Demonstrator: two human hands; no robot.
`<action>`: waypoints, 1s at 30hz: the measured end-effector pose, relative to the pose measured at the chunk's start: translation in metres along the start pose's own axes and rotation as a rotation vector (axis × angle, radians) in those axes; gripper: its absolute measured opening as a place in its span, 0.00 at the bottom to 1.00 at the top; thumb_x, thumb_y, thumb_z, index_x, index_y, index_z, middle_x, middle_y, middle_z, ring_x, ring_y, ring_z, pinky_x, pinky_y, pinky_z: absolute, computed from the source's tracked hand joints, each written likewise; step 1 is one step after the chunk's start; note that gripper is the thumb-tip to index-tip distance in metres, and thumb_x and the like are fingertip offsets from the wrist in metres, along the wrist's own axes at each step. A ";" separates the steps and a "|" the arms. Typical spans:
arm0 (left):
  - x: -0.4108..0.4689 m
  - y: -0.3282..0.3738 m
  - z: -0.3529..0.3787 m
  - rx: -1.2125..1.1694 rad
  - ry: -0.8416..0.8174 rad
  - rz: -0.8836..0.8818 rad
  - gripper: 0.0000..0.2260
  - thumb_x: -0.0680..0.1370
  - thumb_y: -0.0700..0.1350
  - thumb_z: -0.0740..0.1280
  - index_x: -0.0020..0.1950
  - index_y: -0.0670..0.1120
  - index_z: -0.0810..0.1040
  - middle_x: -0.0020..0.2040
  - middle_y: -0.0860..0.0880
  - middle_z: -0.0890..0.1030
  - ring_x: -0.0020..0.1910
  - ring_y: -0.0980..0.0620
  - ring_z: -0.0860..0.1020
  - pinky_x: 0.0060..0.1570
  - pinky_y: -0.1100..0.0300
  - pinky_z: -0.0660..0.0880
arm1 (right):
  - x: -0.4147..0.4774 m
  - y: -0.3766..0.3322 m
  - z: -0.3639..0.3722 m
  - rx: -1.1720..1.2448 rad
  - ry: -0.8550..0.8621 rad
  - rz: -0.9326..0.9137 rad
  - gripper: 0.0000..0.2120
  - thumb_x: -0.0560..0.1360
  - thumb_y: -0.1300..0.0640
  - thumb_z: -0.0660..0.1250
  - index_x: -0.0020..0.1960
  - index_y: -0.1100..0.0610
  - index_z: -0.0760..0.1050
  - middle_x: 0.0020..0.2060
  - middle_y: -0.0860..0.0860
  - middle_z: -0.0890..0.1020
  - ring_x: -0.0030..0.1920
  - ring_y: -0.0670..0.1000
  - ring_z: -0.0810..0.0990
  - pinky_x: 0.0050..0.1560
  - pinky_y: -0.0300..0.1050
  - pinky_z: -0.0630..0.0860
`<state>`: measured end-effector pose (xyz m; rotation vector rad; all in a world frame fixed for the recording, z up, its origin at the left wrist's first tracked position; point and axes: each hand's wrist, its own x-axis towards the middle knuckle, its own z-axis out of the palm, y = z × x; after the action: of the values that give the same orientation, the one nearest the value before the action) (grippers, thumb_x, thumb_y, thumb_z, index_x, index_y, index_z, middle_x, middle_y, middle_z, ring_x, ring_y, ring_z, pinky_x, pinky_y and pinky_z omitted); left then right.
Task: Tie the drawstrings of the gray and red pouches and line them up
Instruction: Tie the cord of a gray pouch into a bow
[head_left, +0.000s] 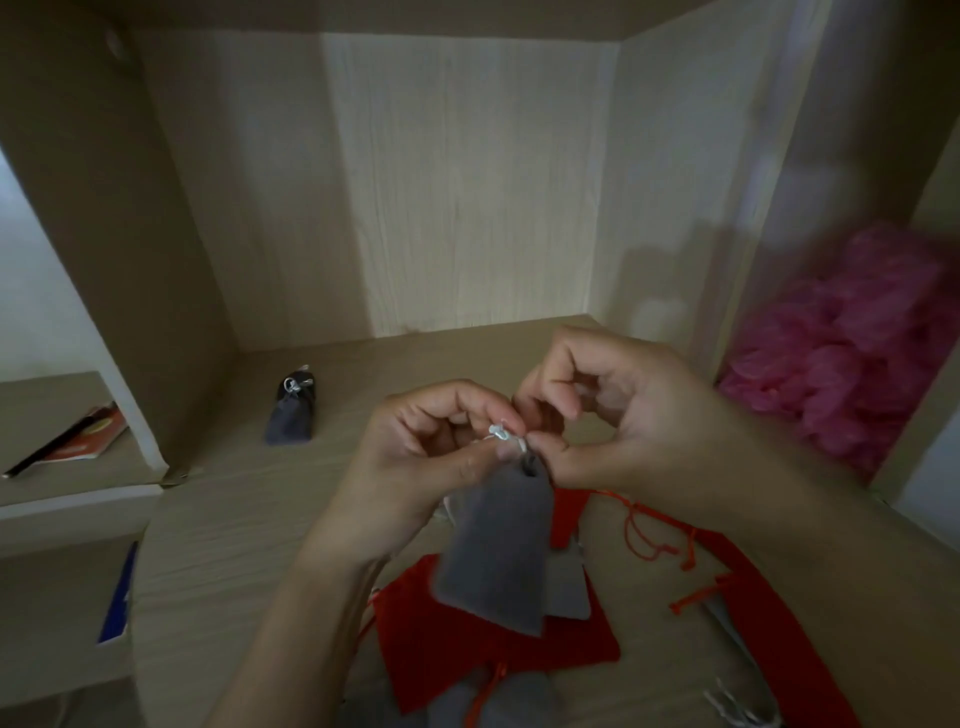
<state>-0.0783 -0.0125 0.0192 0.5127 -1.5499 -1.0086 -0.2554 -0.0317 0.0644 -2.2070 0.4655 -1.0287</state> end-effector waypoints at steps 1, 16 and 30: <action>0.000 0.001 -0.001 0.012 0.012 0.002 0.06 0.66 0.50 0.75 0.40 0.50 0.83 0.37 0.53 0.83 0.36 0.60 0.80 0.38 0.70 0.74 | 0.001 0.001 0.004 -0.020 0.026 -0.018 0.16 0.66 0.72 0.68 0.36 0.54 0.65 0.36 0.56 0.78 0.38 0.54 0.77 0.43 0.36 0.73; 0.006 0.000 -0.001 -0.020 0.232 0.028 0.11 0.64 0.35 0.73 0.40 0.49 0.77 0.30 0.54 0.80 0.31 0.61 0.78 0.35 0.70 0.74 | 0.002 0.002 0.018 -0.042 0.287 0.004 0.19 0.66 0.69 0.71 0.35 0.51 0.63 0.37 0.50 0.84 0.36 0.45 0.82 0.39 0.36 0.76; -0.001 -0.004 -0.002 0.756 0.595 0.587 0.10 0.65 0.40 0.78 0.40 0.51 0.80 0.52 0.51 0.67 0.55 0.52 0.68 0.55 0.59 0.66 | 0.006 0.002 0.035 0.456 0.470 0.038 0.19 0.66 0.76 0.67 0.34 0.59 0.60 0.31 0.53 0.83 0.33 0.45 0.82 0.33 0.33 0.76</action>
<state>-0.0772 -0.0149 0.0153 0.7269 -1.3572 0.2099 -0.2244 -0.0222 0.0496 -1.5492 0.4205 -1.4737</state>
